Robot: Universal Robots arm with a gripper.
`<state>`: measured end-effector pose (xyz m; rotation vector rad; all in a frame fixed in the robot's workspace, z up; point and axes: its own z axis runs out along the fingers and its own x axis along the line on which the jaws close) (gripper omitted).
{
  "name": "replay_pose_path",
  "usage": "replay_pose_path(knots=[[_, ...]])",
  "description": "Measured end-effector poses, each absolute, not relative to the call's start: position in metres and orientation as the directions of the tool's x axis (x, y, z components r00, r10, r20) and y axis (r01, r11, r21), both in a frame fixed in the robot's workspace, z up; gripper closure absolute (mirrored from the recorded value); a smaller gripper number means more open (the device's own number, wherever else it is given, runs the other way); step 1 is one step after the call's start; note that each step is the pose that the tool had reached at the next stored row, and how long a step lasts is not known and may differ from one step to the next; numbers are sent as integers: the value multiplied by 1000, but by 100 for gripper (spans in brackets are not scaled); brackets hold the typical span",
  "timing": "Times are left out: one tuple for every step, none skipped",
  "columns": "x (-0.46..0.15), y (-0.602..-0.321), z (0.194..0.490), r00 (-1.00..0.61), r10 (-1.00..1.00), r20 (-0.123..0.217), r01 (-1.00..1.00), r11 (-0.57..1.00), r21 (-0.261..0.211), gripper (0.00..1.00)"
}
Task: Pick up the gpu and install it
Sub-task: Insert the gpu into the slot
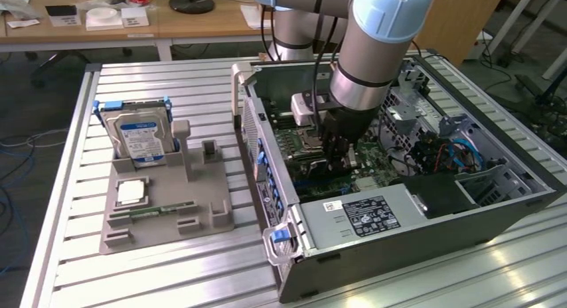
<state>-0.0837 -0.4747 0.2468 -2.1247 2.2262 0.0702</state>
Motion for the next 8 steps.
replay_pose_path(knots=[[-84, -475, 246, -46, -996, -77, -999, 47, -11, 73], [-84, -475, 246, -46, -996, -78, -999, 47, -11, 73], [-84, -475, 246, -46, -996, -77, -999, 47, -11, 73], [-84, -475, 246, -46, -996, -77, -999, 47, -11, 73], [-84, -475, 246, -46, -996, -77, -999, 47, -11, 73], [-84, -475, 246, -46, -996, -77, -999, 47, -11, 73], [-84, -475, 246, -46, -996, -77, -999, 47, -11, 73], [-84, -475, 245, -46, -996, -77, -999, 47, -11, 73]])
